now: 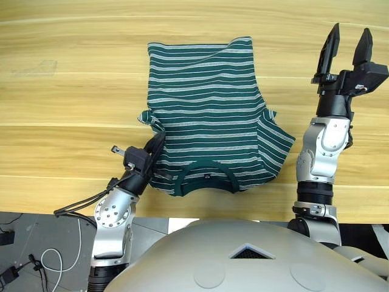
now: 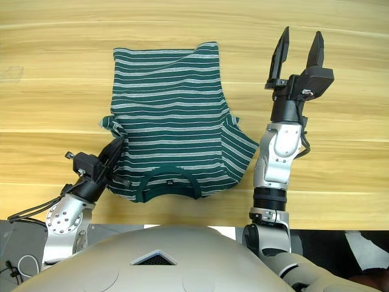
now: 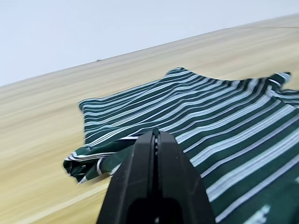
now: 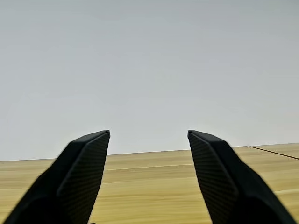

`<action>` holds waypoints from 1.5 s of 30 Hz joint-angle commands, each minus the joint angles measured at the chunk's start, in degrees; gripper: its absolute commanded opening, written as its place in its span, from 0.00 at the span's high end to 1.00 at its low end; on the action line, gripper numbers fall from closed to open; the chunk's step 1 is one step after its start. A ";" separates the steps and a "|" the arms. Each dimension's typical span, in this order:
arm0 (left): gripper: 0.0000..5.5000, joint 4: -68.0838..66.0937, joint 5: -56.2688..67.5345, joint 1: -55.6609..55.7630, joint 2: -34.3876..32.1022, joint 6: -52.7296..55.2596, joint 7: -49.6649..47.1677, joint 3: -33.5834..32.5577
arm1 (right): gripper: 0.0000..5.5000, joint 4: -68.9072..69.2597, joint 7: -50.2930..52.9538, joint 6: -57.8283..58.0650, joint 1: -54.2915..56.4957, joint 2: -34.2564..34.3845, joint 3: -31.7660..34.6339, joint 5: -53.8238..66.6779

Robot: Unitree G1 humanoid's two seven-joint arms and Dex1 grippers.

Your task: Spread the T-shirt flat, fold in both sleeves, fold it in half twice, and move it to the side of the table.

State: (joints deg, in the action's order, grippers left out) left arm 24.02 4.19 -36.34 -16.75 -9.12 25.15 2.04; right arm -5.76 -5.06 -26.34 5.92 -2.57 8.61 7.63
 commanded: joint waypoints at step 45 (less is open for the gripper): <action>0.63 -3.69 -12.84 -2.22 -9.98 -3.34 1.51 8.24 | 0.44 -0.15 -0.08 -0.33 -1.13 -0.31 -1.45 -0.81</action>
State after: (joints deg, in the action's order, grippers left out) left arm 19.02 -8.66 -37.85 -25.77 -12.61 25.96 9.99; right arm -5.58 -5.06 -26.37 4.74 -2.56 7.25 7.63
